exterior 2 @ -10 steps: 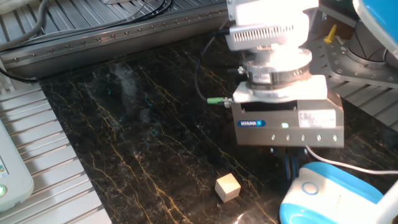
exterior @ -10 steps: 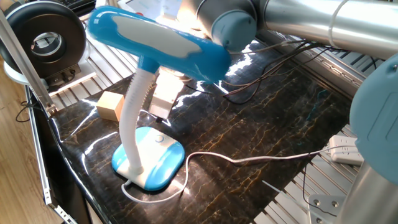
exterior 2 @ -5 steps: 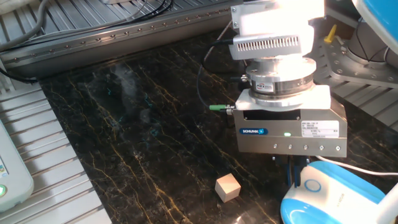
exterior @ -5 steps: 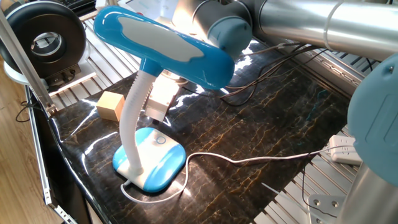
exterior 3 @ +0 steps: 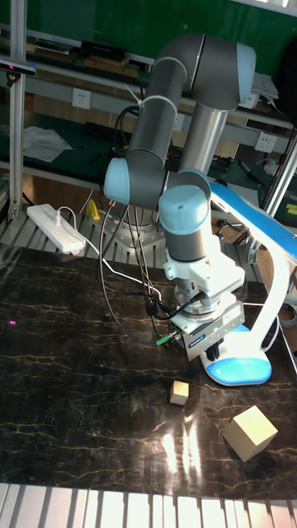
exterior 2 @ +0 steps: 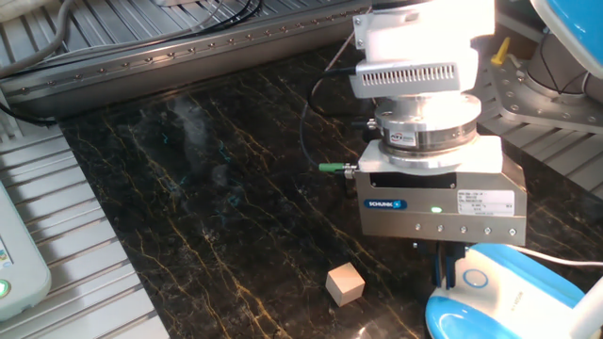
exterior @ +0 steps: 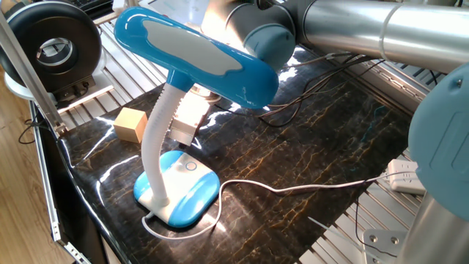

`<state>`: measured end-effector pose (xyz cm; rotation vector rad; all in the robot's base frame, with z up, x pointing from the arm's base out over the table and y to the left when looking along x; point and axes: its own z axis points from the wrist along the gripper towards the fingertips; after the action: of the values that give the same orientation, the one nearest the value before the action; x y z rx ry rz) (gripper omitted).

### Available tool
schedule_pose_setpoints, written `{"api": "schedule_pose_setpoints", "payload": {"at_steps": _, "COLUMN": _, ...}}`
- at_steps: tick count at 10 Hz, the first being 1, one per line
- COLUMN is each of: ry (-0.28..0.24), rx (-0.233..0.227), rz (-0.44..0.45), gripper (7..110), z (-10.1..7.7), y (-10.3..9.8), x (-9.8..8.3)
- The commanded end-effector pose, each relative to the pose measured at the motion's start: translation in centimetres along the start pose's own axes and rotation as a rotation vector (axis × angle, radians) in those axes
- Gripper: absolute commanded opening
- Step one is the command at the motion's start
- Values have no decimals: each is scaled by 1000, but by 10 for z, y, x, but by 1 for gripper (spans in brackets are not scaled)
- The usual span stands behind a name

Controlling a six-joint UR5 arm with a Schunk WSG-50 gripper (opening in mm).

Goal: Turn off the desk lamp by pressing the button

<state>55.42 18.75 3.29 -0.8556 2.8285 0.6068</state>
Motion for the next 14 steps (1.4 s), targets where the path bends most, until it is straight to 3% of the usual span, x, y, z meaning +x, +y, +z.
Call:
{"api": "schedule_pose_setpoints", "payload": {"at_steps": 1, "ry": -7, "rx": 0, "rz": 11, "gripper": 7, "z": 0, "y": 0, "x": -2}}
{"api": "schedule_pose_setpoints", "payload": {"at_steps": 6, "ry": -14, "rx": 3, "rz": 12, "gripper": 7, "z": 3, "y": 2, "x": -7}}
{"api": "schedule_pose_setpoints", "payload": {"at_steps": 10, "ry": 0, "rx": -43, "rz": 9, "gripper": 7, "z": -17, "y": 19, "x": 11}}
{"api": "schedule_pose_setpoints", "payload": {"at_steps": 14, "ry": -22, "rx": -35, "rz": 51, "gripper": 7, "z": -21, "y": 19, "x": 23}}
